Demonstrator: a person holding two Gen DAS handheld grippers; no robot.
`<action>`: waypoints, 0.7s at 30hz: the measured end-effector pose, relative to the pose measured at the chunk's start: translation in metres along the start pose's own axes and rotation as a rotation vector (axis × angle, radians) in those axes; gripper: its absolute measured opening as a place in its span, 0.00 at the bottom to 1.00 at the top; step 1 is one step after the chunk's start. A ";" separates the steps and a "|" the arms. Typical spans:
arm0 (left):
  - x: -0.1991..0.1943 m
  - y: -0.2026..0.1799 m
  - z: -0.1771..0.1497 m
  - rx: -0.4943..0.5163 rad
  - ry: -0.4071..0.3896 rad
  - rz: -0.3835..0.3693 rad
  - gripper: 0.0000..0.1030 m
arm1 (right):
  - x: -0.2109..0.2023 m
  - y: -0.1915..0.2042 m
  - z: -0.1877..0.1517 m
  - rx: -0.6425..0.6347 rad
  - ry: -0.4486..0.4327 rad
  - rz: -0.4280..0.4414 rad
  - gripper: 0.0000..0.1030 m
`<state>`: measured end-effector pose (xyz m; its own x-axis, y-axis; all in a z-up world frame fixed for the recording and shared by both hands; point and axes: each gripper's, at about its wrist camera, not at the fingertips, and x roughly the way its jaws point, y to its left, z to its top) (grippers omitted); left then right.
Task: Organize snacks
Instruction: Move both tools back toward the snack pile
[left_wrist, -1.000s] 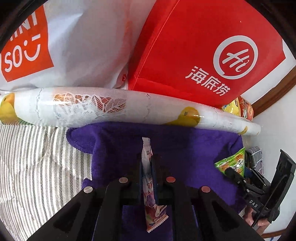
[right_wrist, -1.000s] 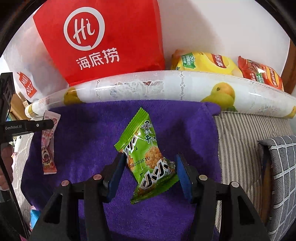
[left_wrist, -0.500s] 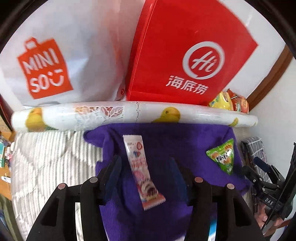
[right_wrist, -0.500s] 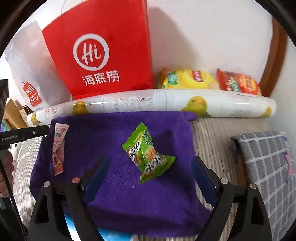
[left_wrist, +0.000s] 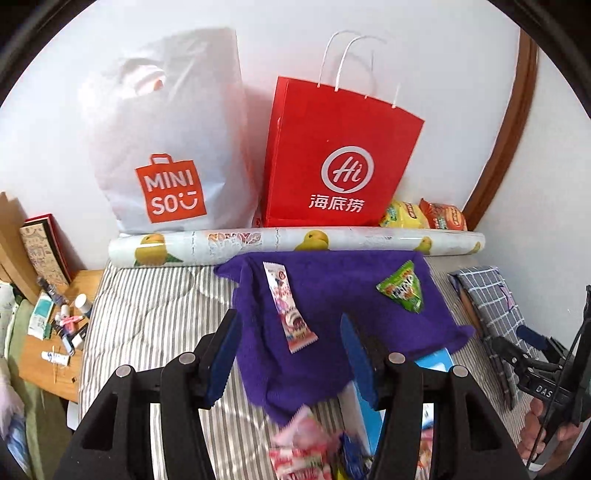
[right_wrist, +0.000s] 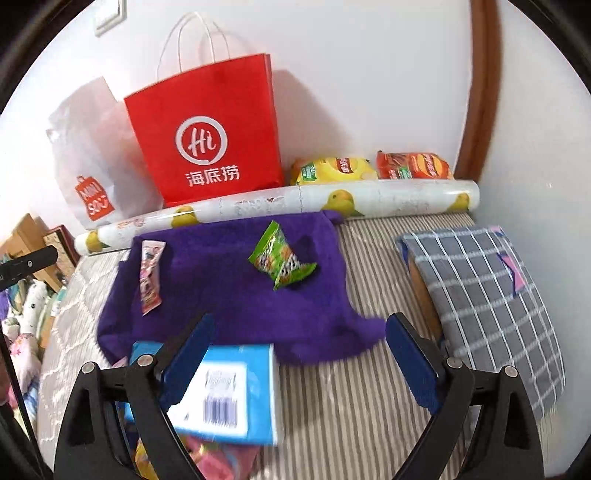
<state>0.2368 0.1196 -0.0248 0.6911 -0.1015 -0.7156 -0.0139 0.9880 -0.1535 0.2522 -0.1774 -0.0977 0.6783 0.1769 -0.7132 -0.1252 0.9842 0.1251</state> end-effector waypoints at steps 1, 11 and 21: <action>-0.005 -0.001 -0.004 -0.002 -0.002 -0.001 0.51 | -0.006 -0.001 -0.005 0.008 0.004 0.011 0.91; -0.031 0.001 -0.059 -0.070 0.050 0.027 0.63 | -0.041 0.004 -0.079 -0.012 0.037 0.080 0.91; -0.036 0.007 -0.110 -0.110 0.082 0.036 0.64 | -0.039 0.028 -0.158 -0.128 0.095 0.229 0.91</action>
<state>0.1320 0.1175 -0.0749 0.6274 -0.0799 -0.7746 -0.1198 0.9730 -0.1975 0.1079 -0.1575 -0.1756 0.5511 0.3878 -0.7388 -0.3624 0.9088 0.2067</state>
